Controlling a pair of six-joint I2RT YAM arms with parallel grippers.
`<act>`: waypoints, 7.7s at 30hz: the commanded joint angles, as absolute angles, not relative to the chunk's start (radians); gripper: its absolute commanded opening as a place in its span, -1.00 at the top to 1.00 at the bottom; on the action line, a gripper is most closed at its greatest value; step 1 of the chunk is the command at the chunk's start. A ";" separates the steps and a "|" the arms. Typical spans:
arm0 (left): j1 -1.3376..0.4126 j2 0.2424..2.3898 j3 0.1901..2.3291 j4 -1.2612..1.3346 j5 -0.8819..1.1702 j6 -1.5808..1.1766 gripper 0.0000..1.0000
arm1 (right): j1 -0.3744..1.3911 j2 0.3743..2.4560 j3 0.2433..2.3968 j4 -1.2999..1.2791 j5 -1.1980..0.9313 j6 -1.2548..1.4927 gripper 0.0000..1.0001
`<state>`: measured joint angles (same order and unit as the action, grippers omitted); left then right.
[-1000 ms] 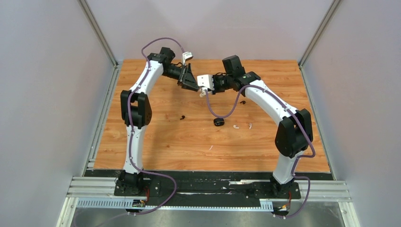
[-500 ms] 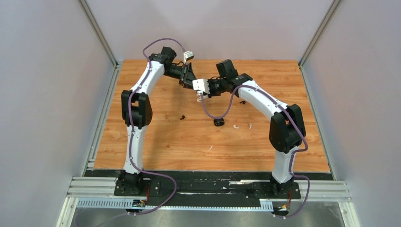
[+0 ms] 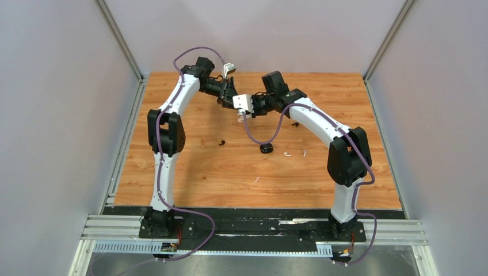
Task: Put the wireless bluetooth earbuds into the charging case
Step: Pass from the right arm to the left, then adjust the left earbud at the center of the board.
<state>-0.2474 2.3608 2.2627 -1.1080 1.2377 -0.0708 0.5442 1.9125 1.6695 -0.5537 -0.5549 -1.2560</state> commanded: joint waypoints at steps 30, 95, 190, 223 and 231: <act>-0.256 2.364 2.260 -1.107 1.279 -0.080 0.41 | 0.560 1.906 1.701 -0.423 -0.500 -1.206 1.00; -0.236 2.231 2.243 -1.248 1.205 0.197 1.00 | 0.072 1.849 1.241 -0.890 -0.547 -1.259 0.42; -0.245 2.229 2.209 -1.271 1.191 0.221 1.00 | 0.124 1.873 1.271 -0.933 -0.575 -1.127 0.96; -0.253 2.240 2.210 -1.267 1.159 0.209 1.00 | -0.051 1.924 1.459 -1.141 -0.804 -0.781 0.33; -0.254 2.233 2.211 -1.272 1.149 0.222 1.00 | 0.050 1.696 1.251 -1.115 -0.814 -1.498 0.37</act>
<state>-0.2493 2.2982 2.2036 -1.2640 1.1412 0.1970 -0.0196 1.7664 1.3430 -1.1221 -0.7776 -1.0374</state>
